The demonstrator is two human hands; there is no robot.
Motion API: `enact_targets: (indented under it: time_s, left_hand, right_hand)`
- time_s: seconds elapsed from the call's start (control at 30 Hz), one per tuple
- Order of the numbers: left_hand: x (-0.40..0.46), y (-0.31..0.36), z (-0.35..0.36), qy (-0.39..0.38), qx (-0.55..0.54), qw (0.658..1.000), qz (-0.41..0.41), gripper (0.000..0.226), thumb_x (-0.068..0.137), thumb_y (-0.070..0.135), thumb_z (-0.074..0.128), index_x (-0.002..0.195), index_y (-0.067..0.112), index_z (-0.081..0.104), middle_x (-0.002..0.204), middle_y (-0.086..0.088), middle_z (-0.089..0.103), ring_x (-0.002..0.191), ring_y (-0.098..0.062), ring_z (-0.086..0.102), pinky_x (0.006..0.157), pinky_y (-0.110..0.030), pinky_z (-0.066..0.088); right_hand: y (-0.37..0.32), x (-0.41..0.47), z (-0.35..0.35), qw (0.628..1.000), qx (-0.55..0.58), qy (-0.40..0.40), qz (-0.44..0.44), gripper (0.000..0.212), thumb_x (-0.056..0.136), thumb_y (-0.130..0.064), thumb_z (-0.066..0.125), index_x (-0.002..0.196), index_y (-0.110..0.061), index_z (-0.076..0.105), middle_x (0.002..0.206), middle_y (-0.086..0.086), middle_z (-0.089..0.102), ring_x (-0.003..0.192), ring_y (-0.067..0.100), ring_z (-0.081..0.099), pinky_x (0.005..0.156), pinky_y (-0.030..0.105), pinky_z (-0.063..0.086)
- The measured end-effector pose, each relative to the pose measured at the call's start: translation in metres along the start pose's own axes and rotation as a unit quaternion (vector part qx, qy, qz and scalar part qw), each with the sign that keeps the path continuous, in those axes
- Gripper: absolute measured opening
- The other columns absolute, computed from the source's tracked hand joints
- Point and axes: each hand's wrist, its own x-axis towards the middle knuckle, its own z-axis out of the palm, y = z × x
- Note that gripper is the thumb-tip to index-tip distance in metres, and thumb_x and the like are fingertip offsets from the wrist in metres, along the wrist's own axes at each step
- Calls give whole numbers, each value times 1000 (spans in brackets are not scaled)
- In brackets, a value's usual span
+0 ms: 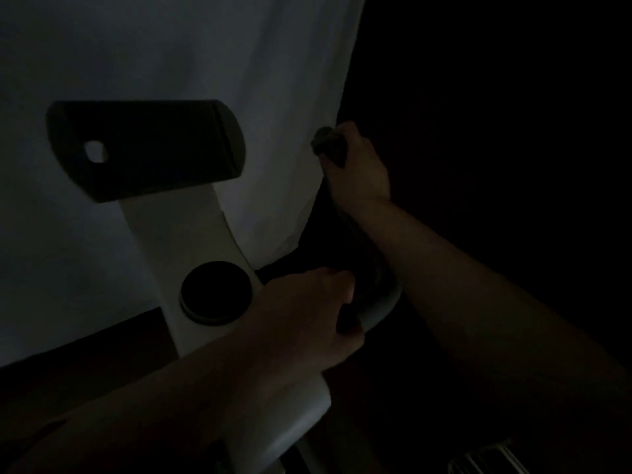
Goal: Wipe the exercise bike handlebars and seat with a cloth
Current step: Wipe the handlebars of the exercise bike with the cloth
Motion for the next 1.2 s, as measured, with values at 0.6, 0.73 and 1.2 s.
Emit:
enact_targets:
  time_s: [0.6,0.73,1.2]
  left_hand:
    - [-1,2,-2,12,-7,1000,-13,21,87,49,49,91,29,48,86,13,47,77,-4,51,61,-22,38]
    - [0,3,-2,9,3,1000,6,20,85,47,48,86,30,39,79,14,38,76,-6,50,55,-22,28]
    - [-4,3,-6,19,-19,1000,0,23,84,47,52,97,28,49,99,12,54,89,-7,56,66,-24,37]
  right_hand:
    - [3,-10,19,999,-23,19,-26,44,92,-45,52,130,-25,47,134,7,46,110,27,54,78,28,43]
    - [27,-39,-2,996,-82,-15,-41,41,91,-49,52,125,-26,50,127,6,51,100,29,59,71,27,40]
    - [17,8,14,995,79,-13,-61,39,87,-38,64,113,-8,60,131,4,53,115,17,53,96,30,44]
